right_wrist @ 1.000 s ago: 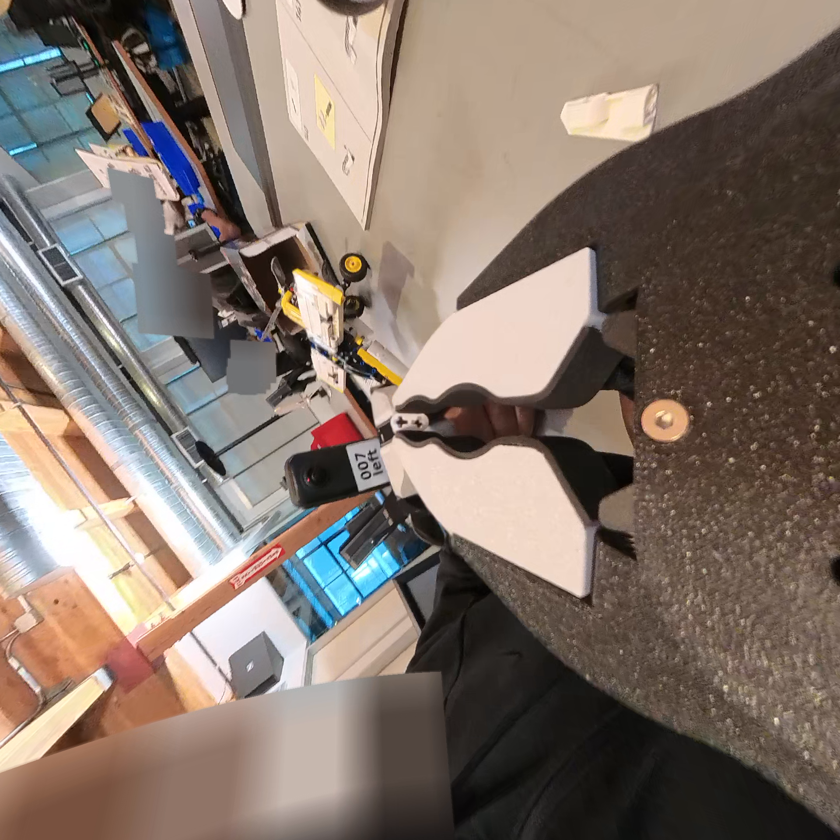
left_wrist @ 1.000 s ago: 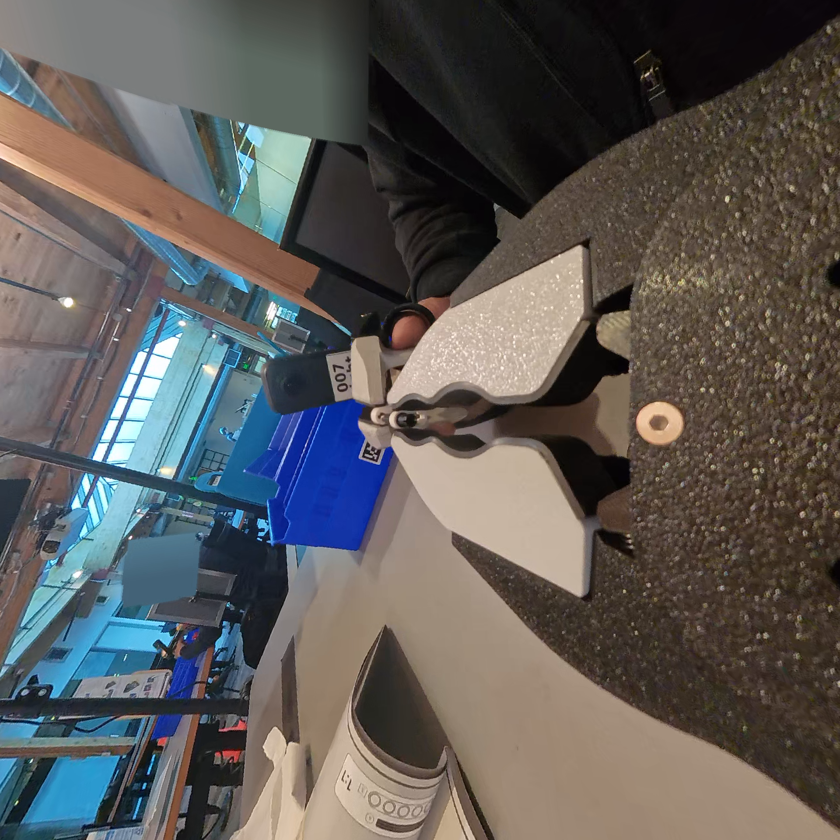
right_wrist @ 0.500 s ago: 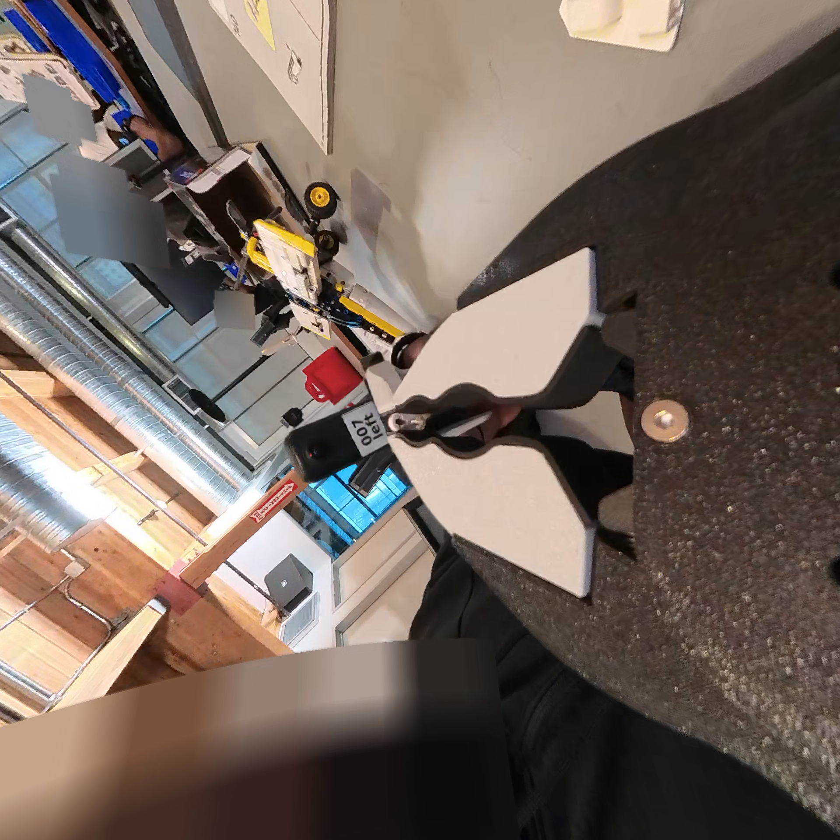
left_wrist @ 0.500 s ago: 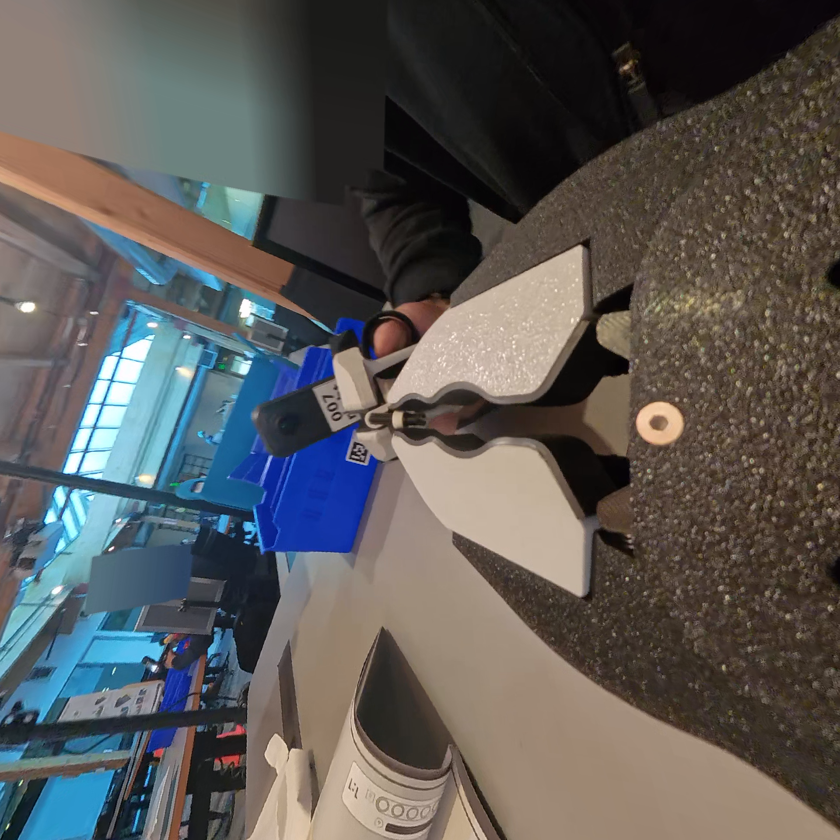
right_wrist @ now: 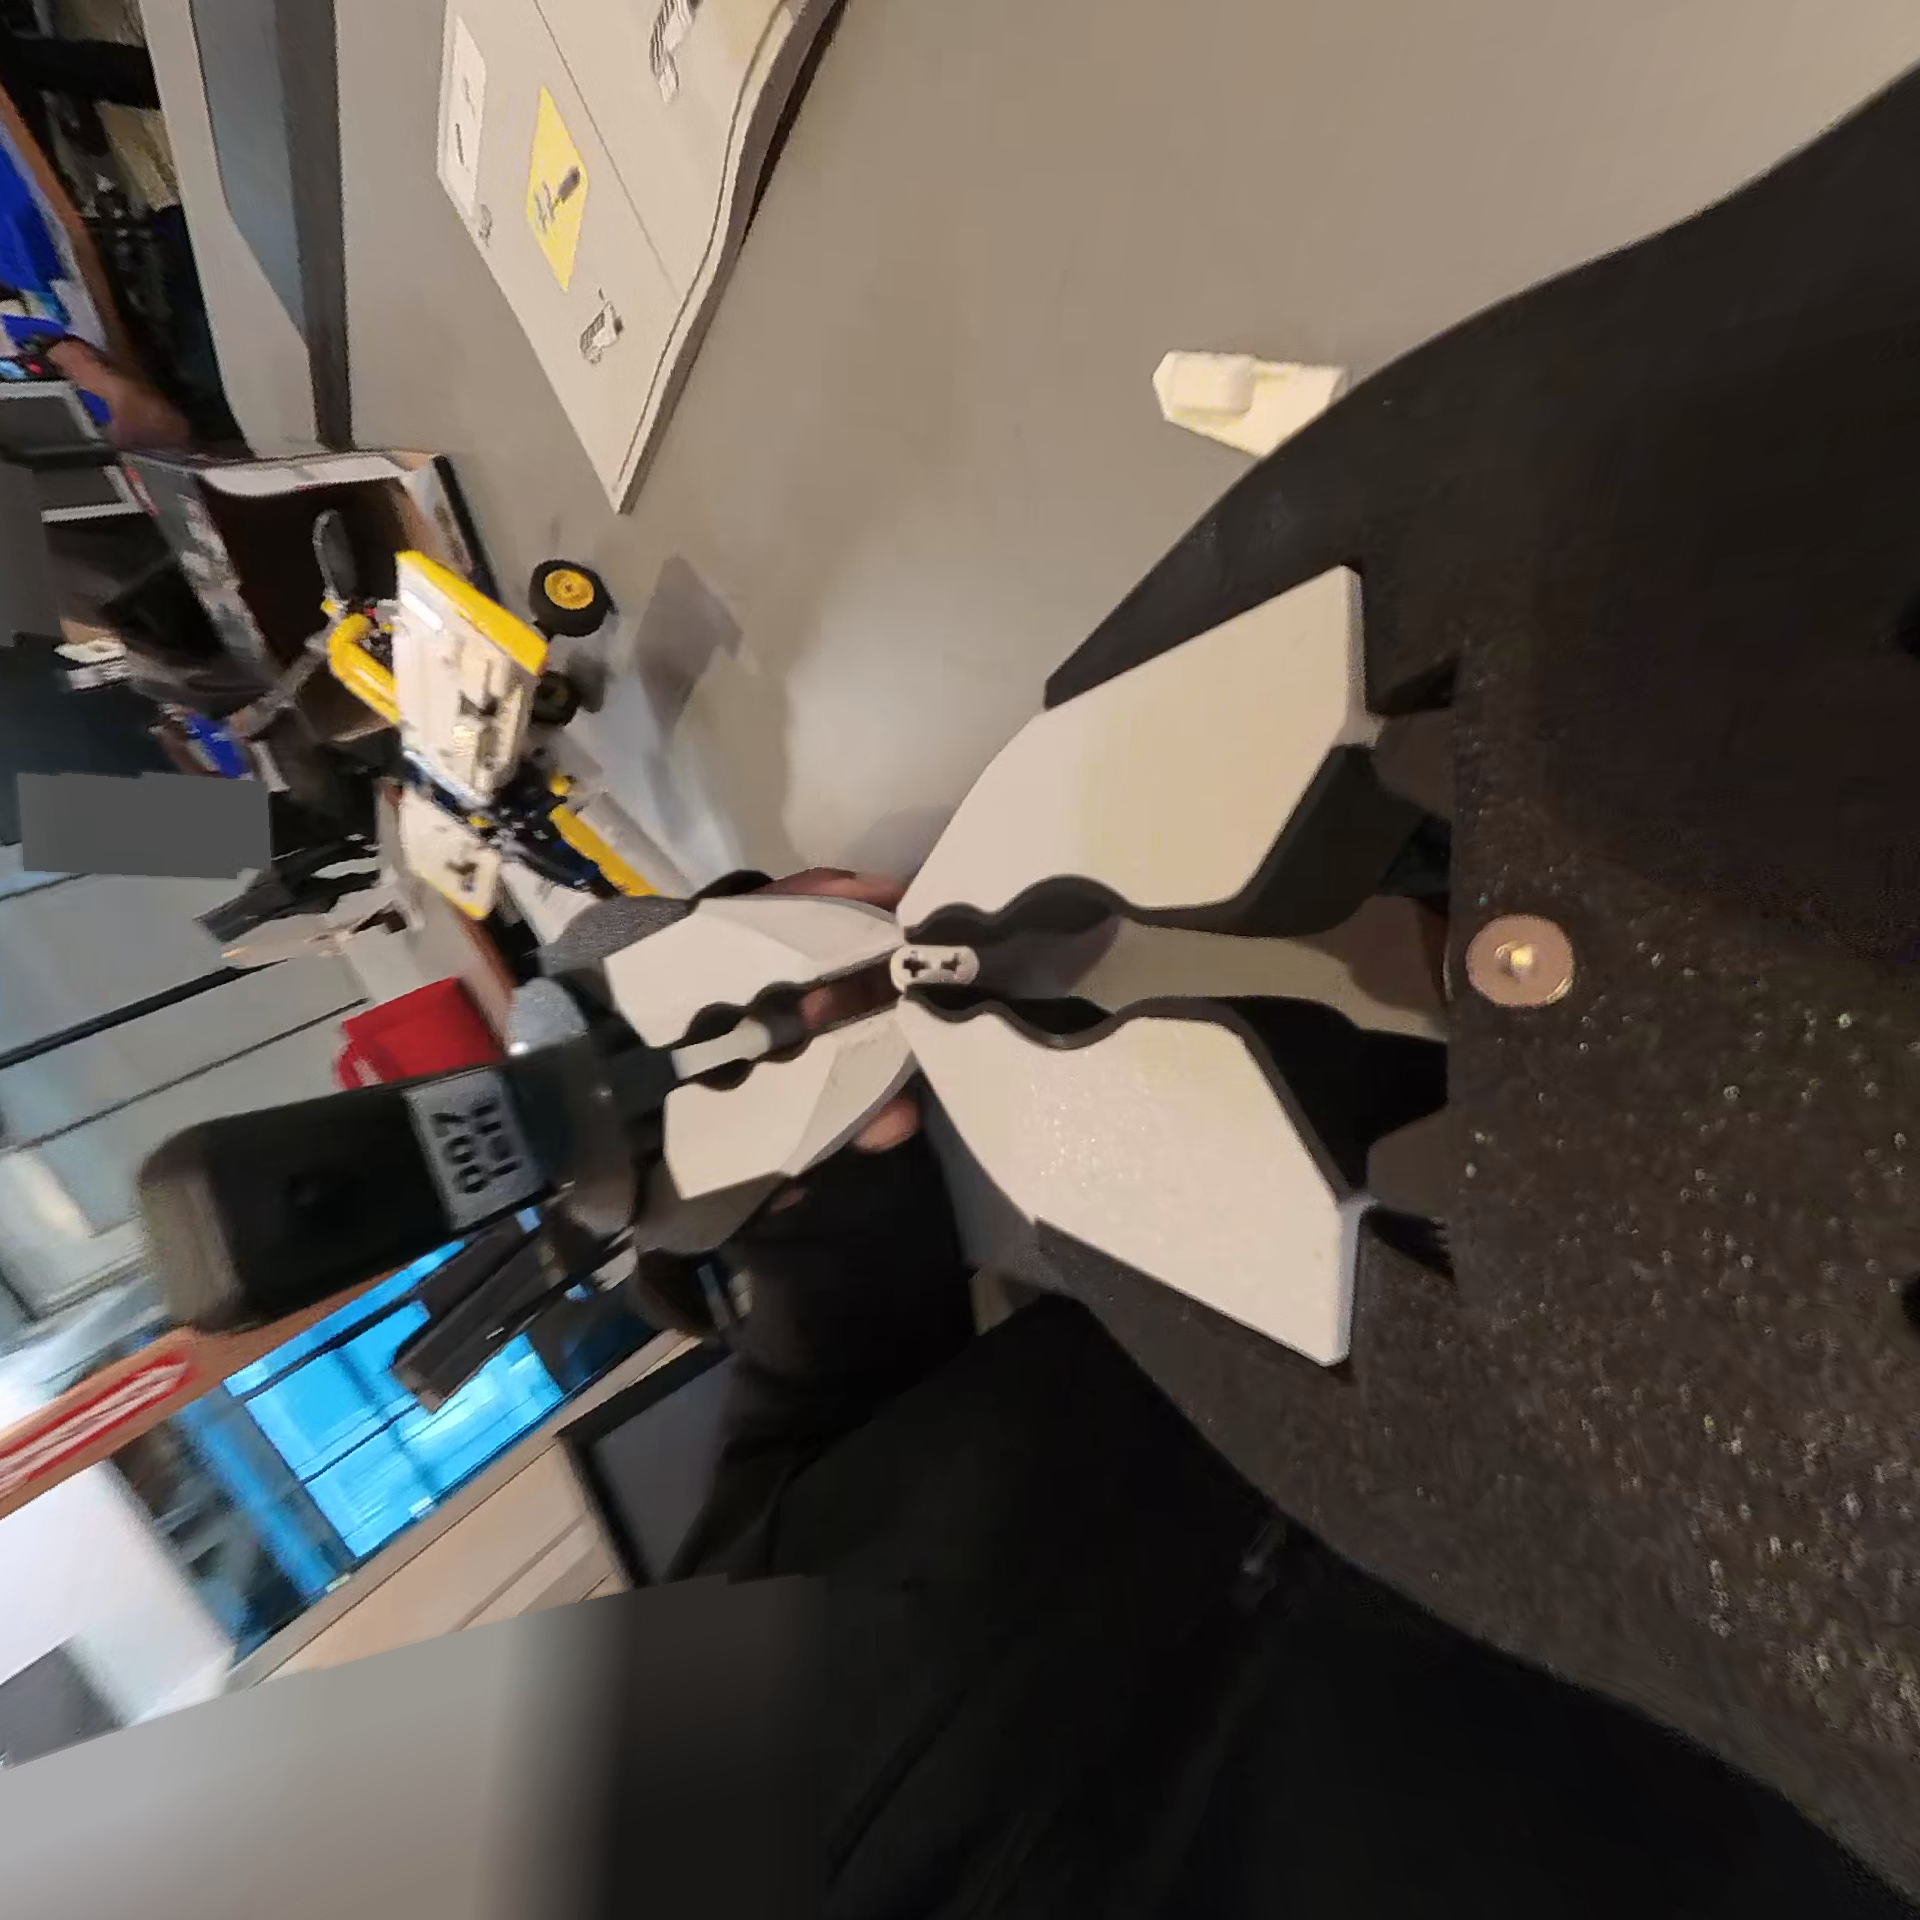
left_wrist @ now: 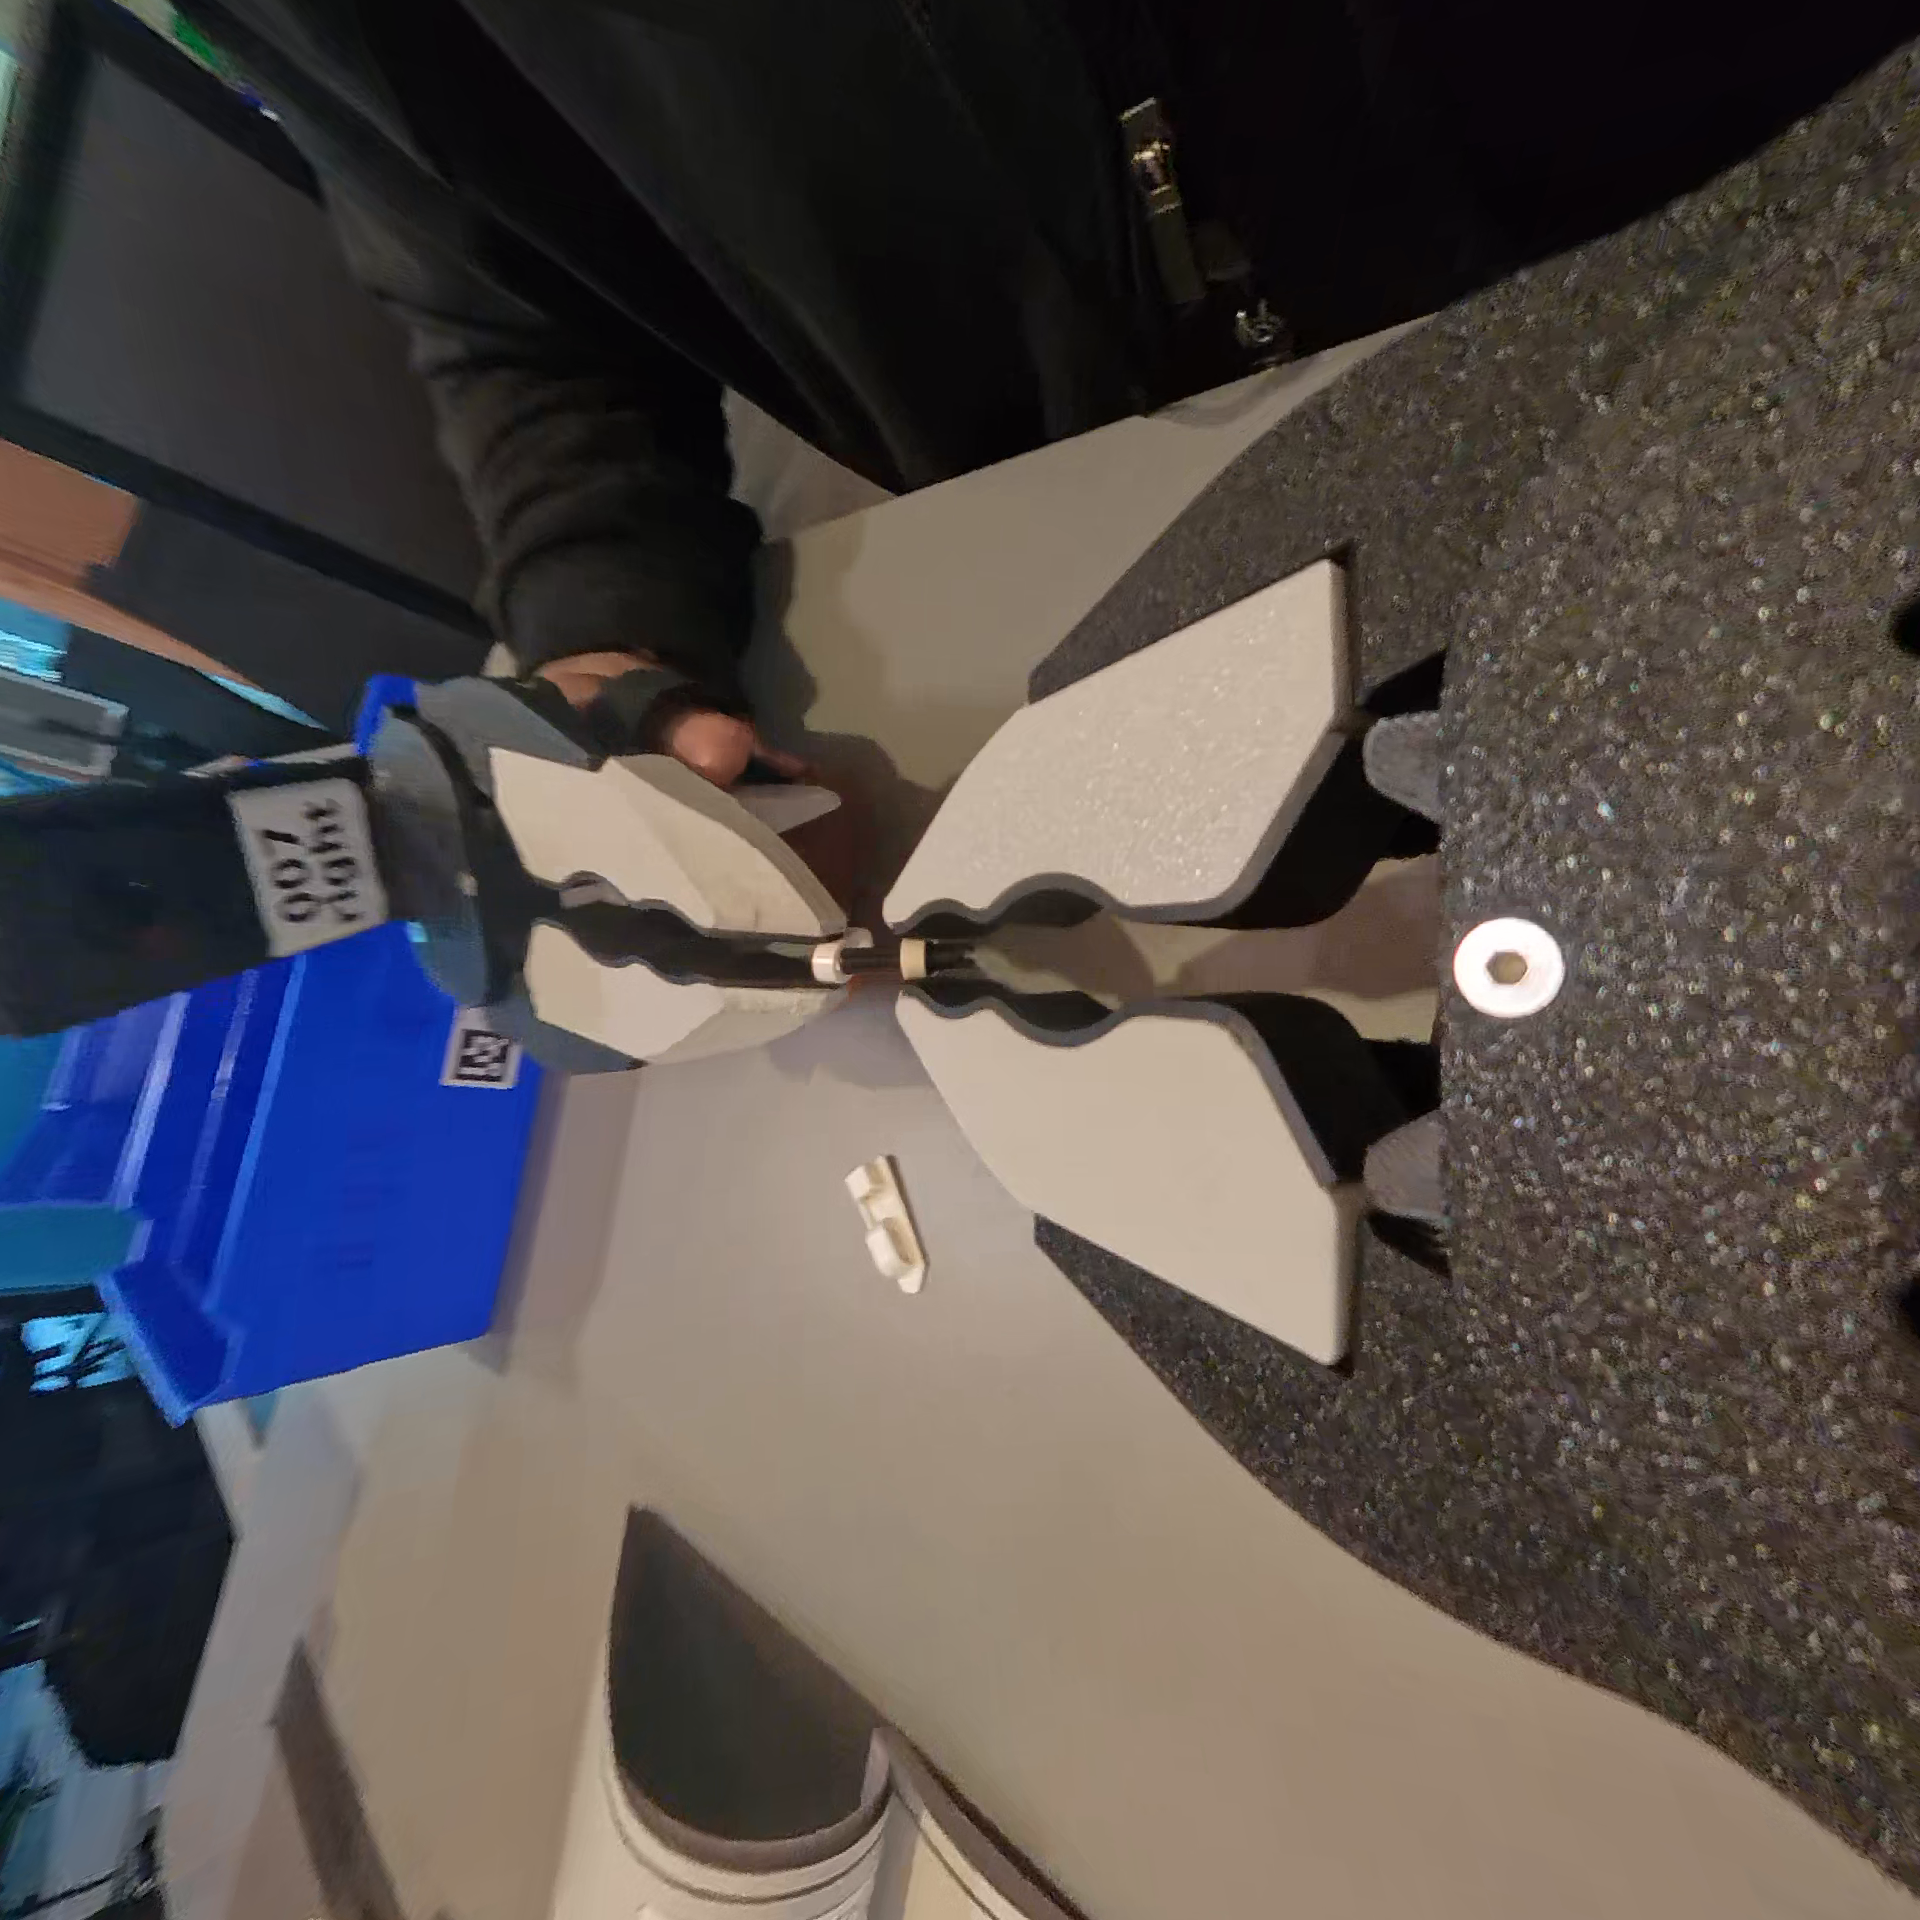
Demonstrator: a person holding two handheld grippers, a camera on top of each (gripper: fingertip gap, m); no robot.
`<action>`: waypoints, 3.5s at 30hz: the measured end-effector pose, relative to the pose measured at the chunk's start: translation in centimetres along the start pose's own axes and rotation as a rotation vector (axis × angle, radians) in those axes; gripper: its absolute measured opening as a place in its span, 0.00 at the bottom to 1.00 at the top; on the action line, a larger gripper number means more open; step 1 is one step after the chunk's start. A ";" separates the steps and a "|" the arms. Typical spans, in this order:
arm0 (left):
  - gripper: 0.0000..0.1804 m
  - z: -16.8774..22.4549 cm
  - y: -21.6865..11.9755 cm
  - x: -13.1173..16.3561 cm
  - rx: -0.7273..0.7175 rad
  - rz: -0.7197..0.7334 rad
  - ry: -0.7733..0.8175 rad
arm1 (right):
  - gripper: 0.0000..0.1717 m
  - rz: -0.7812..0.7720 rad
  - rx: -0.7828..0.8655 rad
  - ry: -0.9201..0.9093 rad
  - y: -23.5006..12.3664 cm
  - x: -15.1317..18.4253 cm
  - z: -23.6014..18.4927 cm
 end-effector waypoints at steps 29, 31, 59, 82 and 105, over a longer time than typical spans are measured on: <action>0.02 0.1 1.0 0.0 0.219 0.110 -0.136 | 0.00 -0.157 -0.097 -0.176 1.4 0.7 -2.3; 0.02 -0.2 0.6 0.2 0.185 0.123 -0.132 | 0.00 -0.134 -0.081 -0.148 1.6 0.6 -2.3; 0.02 -1.7 0.1 0.2 0.214 0.511 -0.461 | 0.11 0.071 0.075 0.108 2.9 -0.2 -0.8; 0.03 -1.2 0.1 -0.4 0.147 0.197 -0.266 | 0.04 -0.168 0.101 -0.175 1.8 -0.3 -1.1; 0.03 -0.1 0.5 0.4 0.025 0.011 0.048 | 0.04 -0.369 0.099 -0.338 2.2 0.4 -2.0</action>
Point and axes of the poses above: each gripper's, where its closed fingertips meet, y out along the fingers, x out of its underside, z = x × y across the jaws, the point moved 10 cm from there along -y, back along the fingers, and after that the axes turned 15 degrees about -y, right-handed, at the moved point
